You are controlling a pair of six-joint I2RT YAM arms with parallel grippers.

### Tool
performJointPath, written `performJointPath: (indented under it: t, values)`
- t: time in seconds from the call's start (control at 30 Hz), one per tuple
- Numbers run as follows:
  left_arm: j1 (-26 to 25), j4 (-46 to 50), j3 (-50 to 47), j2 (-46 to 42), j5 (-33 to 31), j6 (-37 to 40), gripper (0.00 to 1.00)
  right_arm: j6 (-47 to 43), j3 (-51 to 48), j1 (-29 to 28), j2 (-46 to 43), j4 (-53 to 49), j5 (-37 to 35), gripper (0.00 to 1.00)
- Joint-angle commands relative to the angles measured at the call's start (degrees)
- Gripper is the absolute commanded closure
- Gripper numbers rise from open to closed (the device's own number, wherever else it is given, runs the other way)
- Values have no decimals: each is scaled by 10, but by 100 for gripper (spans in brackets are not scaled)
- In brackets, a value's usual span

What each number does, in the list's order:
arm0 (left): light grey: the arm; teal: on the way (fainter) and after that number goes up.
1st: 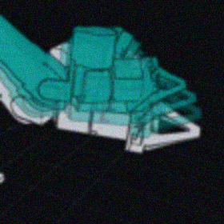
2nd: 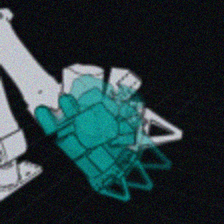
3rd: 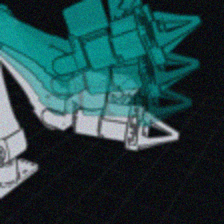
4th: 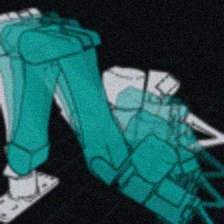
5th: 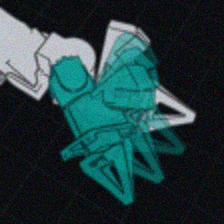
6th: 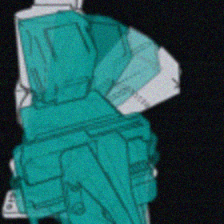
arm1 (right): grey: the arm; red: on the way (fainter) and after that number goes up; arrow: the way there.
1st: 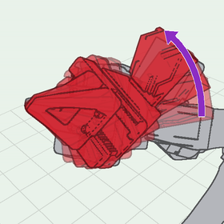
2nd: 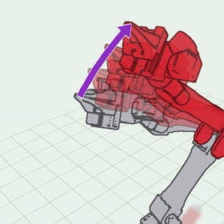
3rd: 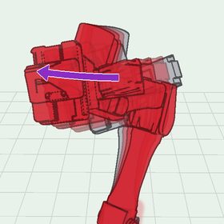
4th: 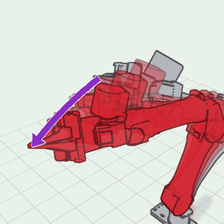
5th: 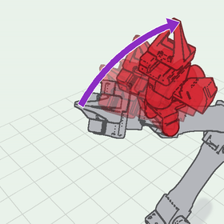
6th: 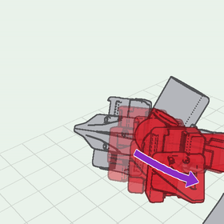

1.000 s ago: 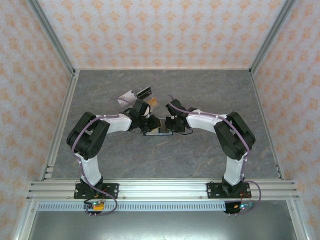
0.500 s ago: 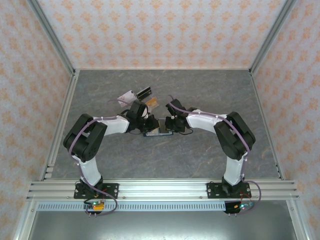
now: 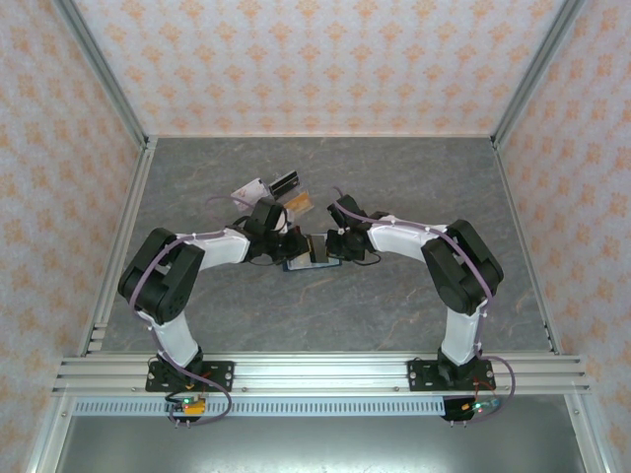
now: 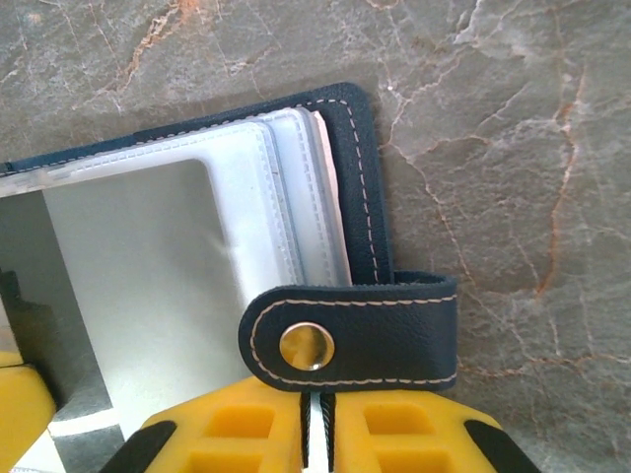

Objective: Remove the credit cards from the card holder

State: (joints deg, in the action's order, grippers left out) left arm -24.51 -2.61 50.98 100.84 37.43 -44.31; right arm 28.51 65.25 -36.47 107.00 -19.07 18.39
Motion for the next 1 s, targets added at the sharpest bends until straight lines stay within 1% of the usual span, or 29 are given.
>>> performJointPath:
  t: [0.0,0.1,0.23,0.4,0.47,0.53,0.63,0.77,0.9,0.97]
  values:
    - [10,36,-3,-26,-9,29,97,4,-10,9,24,-25,-14,86]
    - [15,62,-4,-43,-17,44,99,3,-19,11,7,-6,7,86]
    - [17,114,3,-86,-36,74,100,-7,-26,14,-38,16,56,82]
    - [18,217,28,-141,-99,118,100,-11,-50,28,-109,70,109,71]
    - [17,240,40,-153,-103,133,100,-23,-56,35,-129,89,133,64]
    - [18,251,56,-163,-103,141,100,-31,-65,43,-149,110,153,55]
    - [18,270,78,-170,-98,159,100,-25,-71,59,-165,135,191,42]
    - [17,260,93,-173,-71,157,100,1,-80,74,-170,178,238,34]
    - [19,211,106,-166,-19,140,100,37,-82,86,-158,225,282,27]
    - [19,186,114,-162,2,114,100,59,-84,95,-152,252,304,24]
